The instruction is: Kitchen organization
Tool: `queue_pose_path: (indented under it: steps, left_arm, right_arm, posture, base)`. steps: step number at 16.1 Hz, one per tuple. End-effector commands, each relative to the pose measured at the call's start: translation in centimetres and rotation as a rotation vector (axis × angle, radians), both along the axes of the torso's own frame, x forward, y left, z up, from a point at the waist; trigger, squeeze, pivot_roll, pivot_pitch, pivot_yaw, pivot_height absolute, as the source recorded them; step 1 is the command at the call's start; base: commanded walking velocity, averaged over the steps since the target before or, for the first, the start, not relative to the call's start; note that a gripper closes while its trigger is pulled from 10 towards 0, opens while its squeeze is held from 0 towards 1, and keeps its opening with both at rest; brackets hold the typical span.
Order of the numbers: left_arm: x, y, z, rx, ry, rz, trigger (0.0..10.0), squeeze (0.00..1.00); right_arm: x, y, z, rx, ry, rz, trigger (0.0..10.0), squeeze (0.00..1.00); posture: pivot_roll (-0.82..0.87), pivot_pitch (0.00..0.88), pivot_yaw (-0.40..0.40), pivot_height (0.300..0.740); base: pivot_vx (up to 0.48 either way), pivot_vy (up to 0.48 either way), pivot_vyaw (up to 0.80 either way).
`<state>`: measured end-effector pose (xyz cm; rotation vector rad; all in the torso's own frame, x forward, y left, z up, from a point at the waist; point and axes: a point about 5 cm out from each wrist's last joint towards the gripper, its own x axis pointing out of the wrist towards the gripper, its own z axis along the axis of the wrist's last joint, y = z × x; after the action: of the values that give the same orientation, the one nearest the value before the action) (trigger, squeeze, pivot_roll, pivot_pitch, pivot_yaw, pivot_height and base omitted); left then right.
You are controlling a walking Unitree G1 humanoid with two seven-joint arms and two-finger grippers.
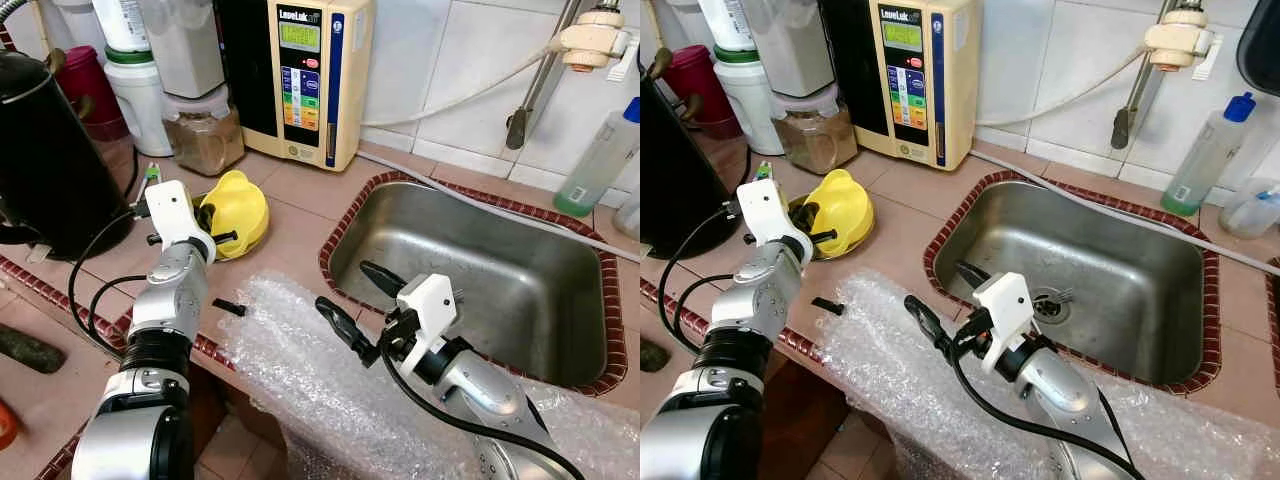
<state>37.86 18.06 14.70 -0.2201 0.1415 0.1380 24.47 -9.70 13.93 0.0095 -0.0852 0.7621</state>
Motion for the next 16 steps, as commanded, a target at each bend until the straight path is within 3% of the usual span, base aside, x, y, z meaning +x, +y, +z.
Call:
queue_pose_path:
  steps: [1,2,4,8,16]
  left_arm:
    - [-0.1,0.1,0.4,0.02,-0.041,0.007,0.0,0.0]
    - [-0.2,0.1,1.2,0.072,-0.097,-0.002,0.0,0.0]
    - [-0.2,-0.3,2.2,0.098,-0.174,-0.023,0.0,0.0]
    - [-1.1,-3.3,3.8,0.259,-0.346,-0.171,0.0,0.0]
    - [-3.6,-8.8,3.2,0.299,-0.437,-0.446,0.0,0.0]
  right_arm:
    - [0.2,-0.2,0.3,-0.009,-0.016,-0.016,10.0,0.0]
    - [0.3,-0.2,0.3,-0.01,-0.018,-0.025,10.0,0.0]
    - [0.5,-0.3,0.4,-0.01,-0.025,-0.042,10.0,0.0]
    - [2.1,-0.9,1.5,0.073,-0.038,-0.187,10.0,0.0]
    - [4.0,-0.3,3.1,0.246,0.002,-0.278,10.0,0.0]
  posture:
    - [-0.01,0.027,0.028,0.74]
    - [-0.01,0.027,0.028,0.74]
    - [-0.01,0.022,0.027,0.74]
    - [0.0,0.02,0.025,0.74]
    - [0.0,0.022,0.028,0.74]
  base:
    - [0.0,0.0,0.0]
    - [0.0,0.0,0.0]
    - [0.0,0.0,0.0]
    - [0.0,0.0,0.0]
    - [0.0,0.0,0.0]
